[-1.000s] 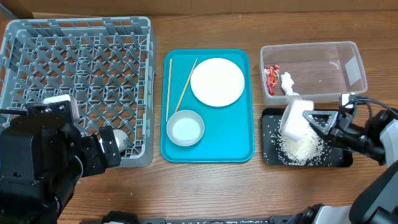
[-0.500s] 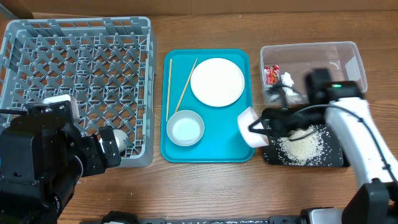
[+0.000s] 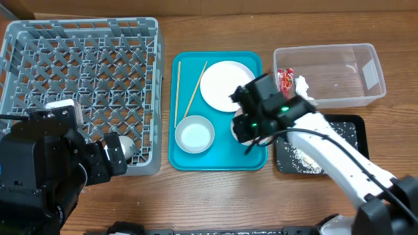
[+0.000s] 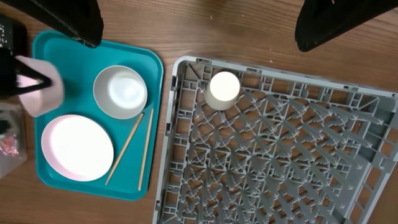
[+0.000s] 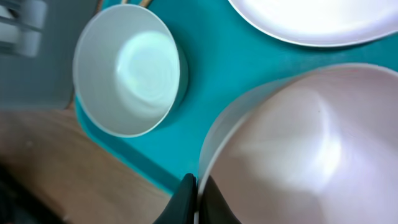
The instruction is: Sort waste into correct bins and load items into the dishwasher
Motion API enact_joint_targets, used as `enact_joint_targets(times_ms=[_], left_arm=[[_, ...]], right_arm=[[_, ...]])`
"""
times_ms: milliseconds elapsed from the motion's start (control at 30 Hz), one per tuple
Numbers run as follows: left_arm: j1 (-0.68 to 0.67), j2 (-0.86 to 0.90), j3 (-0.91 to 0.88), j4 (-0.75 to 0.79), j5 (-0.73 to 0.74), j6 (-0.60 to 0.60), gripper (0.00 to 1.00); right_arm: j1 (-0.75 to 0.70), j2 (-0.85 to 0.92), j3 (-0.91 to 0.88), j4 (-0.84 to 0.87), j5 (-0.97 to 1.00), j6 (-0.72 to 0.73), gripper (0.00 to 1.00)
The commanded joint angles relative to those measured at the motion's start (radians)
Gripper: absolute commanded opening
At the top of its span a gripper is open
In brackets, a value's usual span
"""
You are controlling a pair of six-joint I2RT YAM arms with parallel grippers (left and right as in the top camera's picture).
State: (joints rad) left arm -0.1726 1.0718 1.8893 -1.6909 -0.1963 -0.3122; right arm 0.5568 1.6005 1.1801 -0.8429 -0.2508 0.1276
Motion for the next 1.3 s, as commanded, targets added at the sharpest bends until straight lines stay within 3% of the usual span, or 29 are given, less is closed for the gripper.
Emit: enact_joint_targets(times_ms=[0,67,100,133,167,233,567,600,633,833,933,1100,1267], left_arm=[[-0.001,0.000,-0.003,0.002,-0.013,-0.010,1.00],[-0.001,0.000,-0.003,0.002,-0.013,-0.010,1.00],[-0.001,0.000,-0.003,0.002,-0.013,-0.010,1.00],[-0.001,0.000,-0.003,0.002,-0.013,-0.010,1.00],[-0.001,0.000,-0.003,0.002,-0.013,-0.010,1.00],[-0.001,0.000,-0.003,0.002,-0.013,-0.010,1.00],[-0.001,0.000,-0.003,0.002,-0.013,-0.010,1.00],[-0.001,0.000,-0.003,0.002,-0.013,-0.010,1.00],[-0.001,0.000,-0.003,0.002,-0.013,-0.010,1.00],[-0.001,0.000,-0.003,0.002,-0.013,-0.010,1.00],[-0.001,0.000,-0.003,0.002,-0.013,-0.010,1.00],[-0.001,0.000,-0.003,0.002,-0.013,-0.010,1.00],[-0.001,0.000,-0.003,0.002,-0.013,-0.010,1.00]], right_arm=[[0.046,0.085,0.018,0.039,0.120,0.034,0.04],[0.062,0.118,0.018,0.061,0.119,0.034,0.04],[0.069,0.132,0.018,0.069,0.132,0.034,0.12],[0.075,0.141,0.018,0.073,0.157,0.035,0.36],[0.077,0.142,0.018,0.074,0.184,0.055,0.48],[0.077,0.133,0.022,0.072,0.194,0.082,0.57],[0.077,-0.115,0.132,-0.032,0.189,0.092,0.67],[0.077,-0.148,0.144,-0.043,0.190,0.107,0.77],[0.077,-0.183,0.153,-0.047,0.189,0.114,1.00],[0.077,-0.353,0.156,-0.142,0.105,0.112,1.00],[0.071,-0.412,0.156,-0.215,0.193,0.101,1.00],[-0.006,-0.480,0.156,-0.192,0.270,0.101,1.00],[-0.117,-0.573,0.148,-0.081,0.275,-0.006,1.00]])
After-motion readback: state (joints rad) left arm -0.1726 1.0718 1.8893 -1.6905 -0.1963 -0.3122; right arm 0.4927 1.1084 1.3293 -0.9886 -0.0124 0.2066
